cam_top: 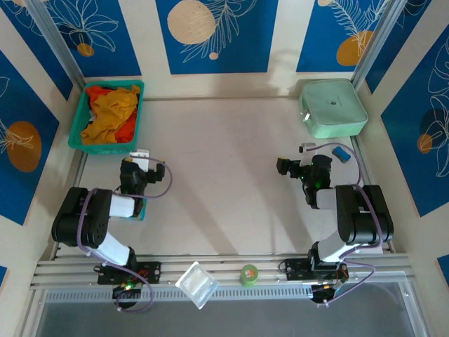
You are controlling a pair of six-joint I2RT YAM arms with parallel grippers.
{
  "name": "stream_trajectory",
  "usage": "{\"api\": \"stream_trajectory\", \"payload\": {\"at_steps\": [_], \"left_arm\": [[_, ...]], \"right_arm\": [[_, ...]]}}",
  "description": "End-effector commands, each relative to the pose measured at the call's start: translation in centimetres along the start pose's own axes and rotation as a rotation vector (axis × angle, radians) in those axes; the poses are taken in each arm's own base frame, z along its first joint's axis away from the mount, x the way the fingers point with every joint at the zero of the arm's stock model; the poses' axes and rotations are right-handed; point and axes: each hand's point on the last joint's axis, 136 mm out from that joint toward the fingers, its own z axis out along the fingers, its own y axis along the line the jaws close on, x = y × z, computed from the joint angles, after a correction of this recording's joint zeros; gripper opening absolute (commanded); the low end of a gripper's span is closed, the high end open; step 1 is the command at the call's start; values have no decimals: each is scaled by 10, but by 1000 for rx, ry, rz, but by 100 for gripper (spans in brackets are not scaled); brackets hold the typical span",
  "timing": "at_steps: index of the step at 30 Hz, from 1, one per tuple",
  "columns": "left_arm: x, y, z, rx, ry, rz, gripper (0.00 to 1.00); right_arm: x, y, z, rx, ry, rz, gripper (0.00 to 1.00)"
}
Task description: Fold and stack the t-shirts
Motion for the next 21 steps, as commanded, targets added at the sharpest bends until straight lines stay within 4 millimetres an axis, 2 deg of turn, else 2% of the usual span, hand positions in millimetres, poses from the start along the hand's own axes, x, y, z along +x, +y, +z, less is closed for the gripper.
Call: {"api": "stream_trajectory", "payload": {"at_steps": [1,18,21], "left_arm": [[-5,1,2,6,-11,-16,99],[-5,1,2,7,-11,-17,99],[-9,11,0,-51,-22,-30,99]], "right_arm": [[-12,0,0,3,-29,-18,99],[-13,0,0,1,-30,-16,100],[-14,0,-1,-5,-39,-15,95]]}}
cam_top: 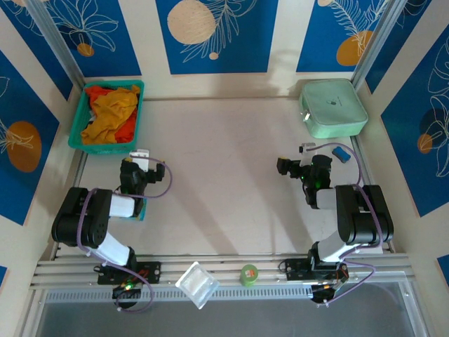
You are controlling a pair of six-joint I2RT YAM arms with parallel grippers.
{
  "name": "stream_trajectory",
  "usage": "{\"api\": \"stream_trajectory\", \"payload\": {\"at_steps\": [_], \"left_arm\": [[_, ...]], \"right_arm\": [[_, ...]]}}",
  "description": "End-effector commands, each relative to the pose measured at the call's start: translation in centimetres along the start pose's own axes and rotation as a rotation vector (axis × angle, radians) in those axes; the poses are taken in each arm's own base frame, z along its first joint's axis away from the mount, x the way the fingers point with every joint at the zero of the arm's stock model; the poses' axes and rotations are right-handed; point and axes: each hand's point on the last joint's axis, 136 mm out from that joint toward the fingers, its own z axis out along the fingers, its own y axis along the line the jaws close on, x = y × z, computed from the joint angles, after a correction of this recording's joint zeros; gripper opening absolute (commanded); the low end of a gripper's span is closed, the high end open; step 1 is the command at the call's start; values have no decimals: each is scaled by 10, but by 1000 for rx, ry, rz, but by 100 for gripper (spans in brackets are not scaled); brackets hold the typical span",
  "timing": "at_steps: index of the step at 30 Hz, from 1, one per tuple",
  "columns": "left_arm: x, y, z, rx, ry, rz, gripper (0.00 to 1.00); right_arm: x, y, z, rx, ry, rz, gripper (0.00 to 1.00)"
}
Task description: Fold and stack the t-shirts
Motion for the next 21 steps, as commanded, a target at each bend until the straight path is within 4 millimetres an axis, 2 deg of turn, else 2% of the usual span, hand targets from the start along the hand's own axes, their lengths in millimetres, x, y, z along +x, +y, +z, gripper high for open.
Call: {"api": "stream_trajectory", "payload": {"at_steps": [1,3,6,8,9,11,14,16,18,21], "left_arm": [[-16,16,-6,-75,-34,-40,99],[-35,23,-22,-110,-41,-44,99],[-76,49,-55,-230,-64,-165,99],[-94,69,-76,-333,-27,-241,99],[-101,77,-83,-367,8,-257,99],[-115,86,-85,-384,55,-285,99],[-130,96,-63,-331,160,-339,100],[-131,106,-36,-289,240,-388,100],[-132,118,-11,-249,289,-447,96],[-132,137,24,-214,324,-502,95]], "right_arm": [[-17,2,-3,-3,-42,-20,94],[-26,3,-11,28,-38,-24,94],[-48,3,-29,81,51,44,94],[-60,7,-41,90,98,104,93],[-65,10,-47,87,119,130,94],[-76,14,-56,89,156,162,98],[-88,21,-66,79,197,183,97],[-93,26,-71,63,222,194,97],[-96,33,-74,32,241,198,94],[-96,40,-78,5,266,200,92]]}}
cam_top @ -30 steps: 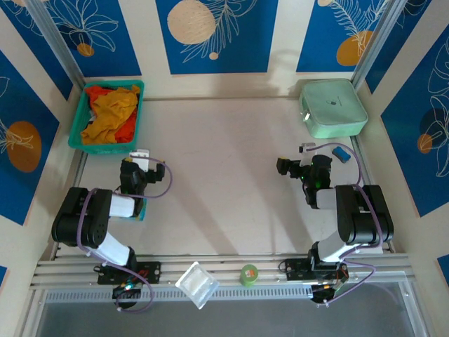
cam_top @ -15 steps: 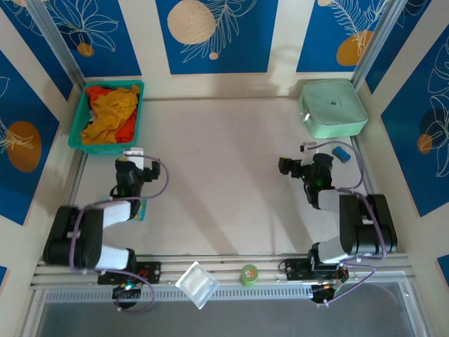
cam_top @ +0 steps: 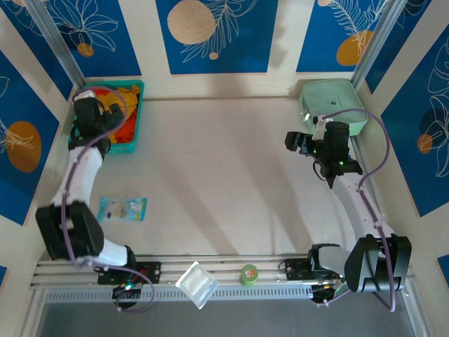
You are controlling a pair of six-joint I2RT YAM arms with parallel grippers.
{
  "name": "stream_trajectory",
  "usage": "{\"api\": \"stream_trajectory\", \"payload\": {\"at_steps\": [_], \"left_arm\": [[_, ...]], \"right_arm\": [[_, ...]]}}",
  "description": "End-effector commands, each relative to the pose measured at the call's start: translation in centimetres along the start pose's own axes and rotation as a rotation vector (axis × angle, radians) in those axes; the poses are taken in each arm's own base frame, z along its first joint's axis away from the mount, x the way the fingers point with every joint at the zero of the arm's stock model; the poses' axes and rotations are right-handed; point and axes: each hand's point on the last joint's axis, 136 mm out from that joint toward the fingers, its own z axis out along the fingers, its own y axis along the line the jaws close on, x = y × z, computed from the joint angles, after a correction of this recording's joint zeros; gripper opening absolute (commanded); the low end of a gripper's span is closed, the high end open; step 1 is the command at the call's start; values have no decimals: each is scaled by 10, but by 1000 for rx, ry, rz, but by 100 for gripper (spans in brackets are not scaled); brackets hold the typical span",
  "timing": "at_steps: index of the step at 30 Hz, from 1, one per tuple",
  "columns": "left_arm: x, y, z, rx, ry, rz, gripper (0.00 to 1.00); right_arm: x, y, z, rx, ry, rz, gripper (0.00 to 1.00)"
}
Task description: Fold and stack the t-shirts
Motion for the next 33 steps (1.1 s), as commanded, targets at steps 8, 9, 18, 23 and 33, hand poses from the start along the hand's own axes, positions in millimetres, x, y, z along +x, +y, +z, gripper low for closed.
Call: {"api": "stream_trajectory", "payload": {"at_steps": [8,9,18,23,33], "left_arm": [[17,-1,108,174,240,-54,87],[16,-5,114,199,238,-44,87],[48,-9,157,239,291,-26,88],[51,-11,163,257,282,-20,68],[-30,-26,105,300,100,-60,0]], "right_arm": [[26,14,-8,-41,150,20,92],[27,14,-7,-41,153,17,92],[35,13,2,-23,195,6,92],[35,16,5,-28,211,-2,87],[33,23,0,-48,203,-11,78]]}}
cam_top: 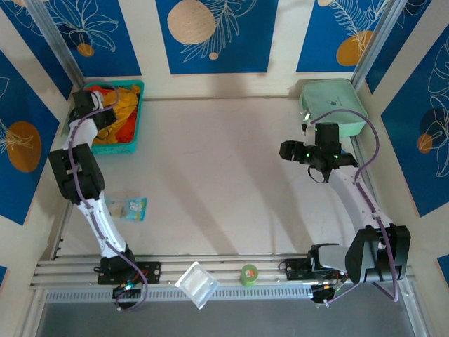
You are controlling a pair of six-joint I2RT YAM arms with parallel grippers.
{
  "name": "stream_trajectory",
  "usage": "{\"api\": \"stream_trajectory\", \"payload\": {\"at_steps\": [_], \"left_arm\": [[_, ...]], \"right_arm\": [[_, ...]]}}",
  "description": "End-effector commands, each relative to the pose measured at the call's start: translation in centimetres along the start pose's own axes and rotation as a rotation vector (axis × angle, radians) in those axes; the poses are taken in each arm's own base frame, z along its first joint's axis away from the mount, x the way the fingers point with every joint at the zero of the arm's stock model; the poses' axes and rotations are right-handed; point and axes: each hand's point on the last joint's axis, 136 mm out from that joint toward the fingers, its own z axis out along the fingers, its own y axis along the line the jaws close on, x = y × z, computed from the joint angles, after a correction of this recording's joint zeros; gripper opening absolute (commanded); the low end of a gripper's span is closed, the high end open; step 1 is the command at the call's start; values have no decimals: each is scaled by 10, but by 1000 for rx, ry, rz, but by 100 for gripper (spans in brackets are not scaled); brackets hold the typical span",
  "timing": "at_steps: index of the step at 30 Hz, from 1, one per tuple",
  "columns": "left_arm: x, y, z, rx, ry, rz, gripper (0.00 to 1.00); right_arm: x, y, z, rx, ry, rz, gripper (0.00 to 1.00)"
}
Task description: Fold and stack the t-shirts
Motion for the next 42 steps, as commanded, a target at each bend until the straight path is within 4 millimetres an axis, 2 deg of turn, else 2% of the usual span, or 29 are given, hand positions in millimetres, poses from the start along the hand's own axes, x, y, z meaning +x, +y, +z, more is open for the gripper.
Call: {"api": "stream_trajectory", "payload": {"at_steps": [1,5,9,12,16,20,24,28,32,39,42], "left_arm": [[-64,-40,-71,83,-183,9,0],[-94,-69,-135,135,-279,8,0],[-101,-105,-196,222,-314,25,0],[-91,-134,-234,284,-305,53,0],[-63,-173,-277,355,-286,94,0],[-22,-209,-302,417,-237,131,0],[27,-233,-310,467,-161,137,0],[77,-252,-307,515,-78,121,0],[138,-277,-290,569,32,114,0],[260,-316,-241,580,268,174,0],[301,-328,-229,574,327,202,0]], "right_arm": [[-8,11,-11,-26,-20,-17,77],[-8,13,-17,-37,-42,-19,77],[-10,16,-24,-50,-66,-17,76],[-11,17,-27,-59,-75,-13,76],[-11,17,-32,-63,-89,-8,76],[-12,17,-36,-67,-102,1,76],[-12,15,-40,-64,-107,12,76],[-11,13,-42,-61,-112,25,76],[-10,10,-44,-58,-108,48,76],[-9,3,-50,-41,-86,102,77],[-7,1,-55,-37,-71,125,77]]}}
